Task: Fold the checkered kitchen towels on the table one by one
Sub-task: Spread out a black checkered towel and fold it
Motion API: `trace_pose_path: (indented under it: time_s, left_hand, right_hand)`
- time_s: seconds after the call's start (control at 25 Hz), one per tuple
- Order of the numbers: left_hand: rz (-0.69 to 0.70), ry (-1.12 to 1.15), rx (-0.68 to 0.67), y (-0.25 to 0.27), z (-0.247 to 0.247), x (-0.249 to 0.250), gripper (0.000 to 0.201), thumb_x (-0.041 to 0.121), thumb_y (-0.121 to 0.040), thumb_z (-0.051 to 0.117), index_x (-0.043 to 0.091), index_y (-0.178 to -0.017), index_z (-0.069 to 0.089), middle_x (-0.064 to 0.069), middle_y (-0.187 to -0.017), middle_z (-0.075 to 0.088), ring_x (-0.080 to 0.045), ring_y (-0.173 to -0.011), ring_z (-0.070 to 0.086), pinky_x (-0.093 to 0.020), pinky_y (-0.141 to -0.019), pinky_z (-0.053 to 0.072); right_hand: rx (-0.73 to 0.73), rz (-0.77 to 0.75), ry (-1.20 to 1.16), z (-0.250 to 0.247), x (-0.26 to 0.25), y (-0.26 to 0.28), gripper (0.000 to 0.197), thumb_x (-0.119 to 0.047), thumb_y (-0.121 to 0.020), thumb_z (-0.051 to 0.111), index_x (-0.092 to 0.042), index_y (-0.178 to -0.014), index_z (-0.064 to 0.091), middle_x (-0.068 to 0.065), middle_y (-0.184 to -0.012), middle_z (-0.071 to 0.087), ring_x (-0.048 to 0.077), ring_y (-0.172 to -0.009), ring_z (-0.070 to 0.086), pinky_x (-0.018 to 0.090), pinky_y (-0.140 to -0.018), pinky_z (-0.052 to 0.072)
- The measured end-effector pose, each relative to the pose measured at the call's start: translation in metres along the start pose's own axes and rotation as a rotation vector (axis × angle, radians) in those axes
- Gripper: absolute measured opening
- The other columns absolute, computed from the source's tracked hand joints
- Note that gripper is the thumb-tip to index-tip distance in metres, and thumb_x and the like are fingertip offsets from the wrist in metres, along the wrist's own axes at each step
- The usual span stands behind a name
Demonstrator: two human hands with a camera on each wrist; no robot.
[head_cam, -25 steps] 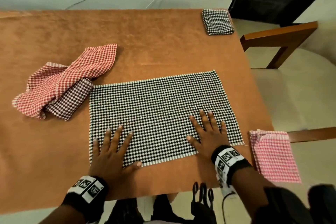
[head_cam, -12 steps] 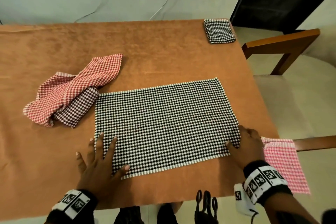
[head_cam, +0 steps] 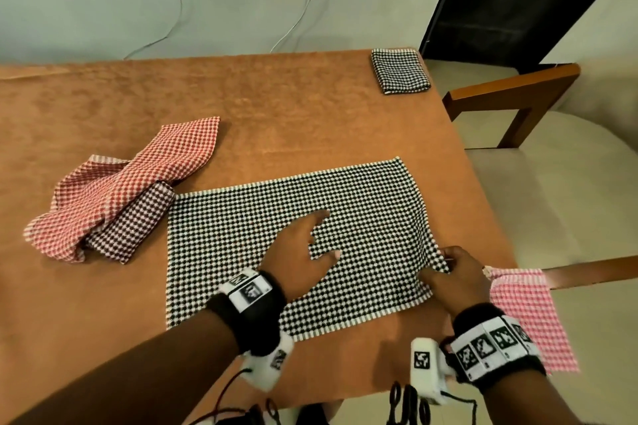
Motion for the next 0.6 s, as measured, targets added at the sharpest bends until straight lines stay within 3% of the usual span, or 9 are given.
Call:
trace_pose_path:
  time_s: [0.08, 0.16, 0.24, 0.32, 0.44, 0.52, 0.6]
  left_hand:
    - [-0.130, 0.272, -0.089, -0.020, 0.022, 0.014, 0.067, 0.047, -0.078, 0.077, 0.037, -0.137, 0.046, 0.011, -0.120, 0.064, -0.011, -0.096, 0.069, -0.041, -0.087, 0.059]
    - [-0.215, 0.445, -0.140, -0.041, 0.045, 0.021, 0.075, 0.057, -0.070, 0.079, 0.036, -0.134, 0.047, 0.008, -0.110, 0.070, -0.016, -0.093, 0.071, -0.045, -0.084, 0.060]
    - [-0.241, 0.578, -0.142, -0.059, 0.054, 0.028, 0.080, 0.063, -0.063, 0.081, 0.029, -0.131, 0.053, 0.005, -0.112, 0.071, -0.017, -0.097, 0.071, -0.044, -0.087, 0.059]
    - [-0.216, 0.559, -0.062, -0.076, 0.048, 0.026, 0.064, 0.056, -0.068, 0.082, 0.022, -0.120, 0.065, 0.006, -0.112, 0.073, -0.014, -0.101, 0.070, -0.041, -0.095, 0.056]
    - [-0.267, 0.435, 0.113, -0.090, 0.017, -0.008, 0.035, 0.033, -0.081, 0.078, 0.013, -0.109, 0.072, 0.001, -0.107, 0.075, -0.017, -0.099, 0.070, -0.039, -0.096, 0.055]
    - [-0.298, 0.385, 0.189, -0.090, -0.010, -0.038, 0.023, 0.027, -0.087, 0.073, 0.011, -0.104, 0.074, 0.000, -0.102, 0.076, -0.019, -0.094, 0.071, -0.041, -0.093, 0.056]
    - [-0.333, 0.405, 0.249, -0.082, -0.039, -0.069, 0.022, 0.018, -0.088, 0.072, 0.010, -0.108, 0.072, 0.000, -0.103, 0.075, -0.019, -0.093, 0.070, -0.039, -0.094, 0.055]
  right_hand:
    - [0.017, -0.191, -0.061, 0.007, -0.017, 0.020, 0.024, -0.007, -0.074, 0.074, -0.021, -0.089, 0.062, -0.011, -0.078, 0.067, 0.015, -0.075, 0.065, 0.025, -0.062, 0.044]
    - [-0.008, -0.461, 0.030, 0.020, -0.037, 0.045, 0.015, -0.014, -0.078, 0.068, -0.024, -0.087, 0.062, -0.012, -0.076, 0.066, 0.007, -0.068, 0.061, 0.018, -0.058, 0.041]
    - [-0.071, -0.661, 0.155, 0.038, -0.051, 0.067, 0.014, -0.021, -0.076, 0.061, -0.024, -0.090, 0.064, -0.009, -0.082, 0.065, 0.010, -0.069, 0.060, 0.023, -0.060, 0.043]
    - [-0.127, -0.752, 0.246, 0.055, -0.057, 0.082, 0.021, -0.027, -0.074, 0.056, -0.022, -0.093, 0.065, -0.004, -0.086, 0.063, 0.016, -0.073, 0.060, 0.027, -0.060, 0.047]
    - [-0.197, -0.837, 0.293, 0.076, -0.064, 0.100, 0.025, -0.031, -0.077, 0.055, -0.022, -0.098, 0.066, -0.004, -0.088, 0.063, 0.018, -0.073, 0.060, 0.028, -0.058, 0.049]
    - [-0.249, -0.873, 0.302, 0.090, -0.069, 0.112, 0.022, -0.032, -0.083, 0.057, -0.024, -0.100, 0.067, -0.006, -0.089, 0.063, 0.016, -0.073, 0.060, 0.028, -0.058, 0.049]
    - [-0.311, -0.901, 0.306, 0.108, -0.075, 0.122, 0.022, -0.034, -0.085, 0.055, -0.026, -0.102, 0.067, -0.008, -0.089, 0.062, 0.014, -0.074, 0.060, 0.027, -0.058, 0.049]
Point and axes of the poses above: each hand's wrist, its own y-axis away from the middle knuckle, its own z-axis out of the palm, x = y × z, the point moved 5 cm from there along -y, towards the middle knuckle
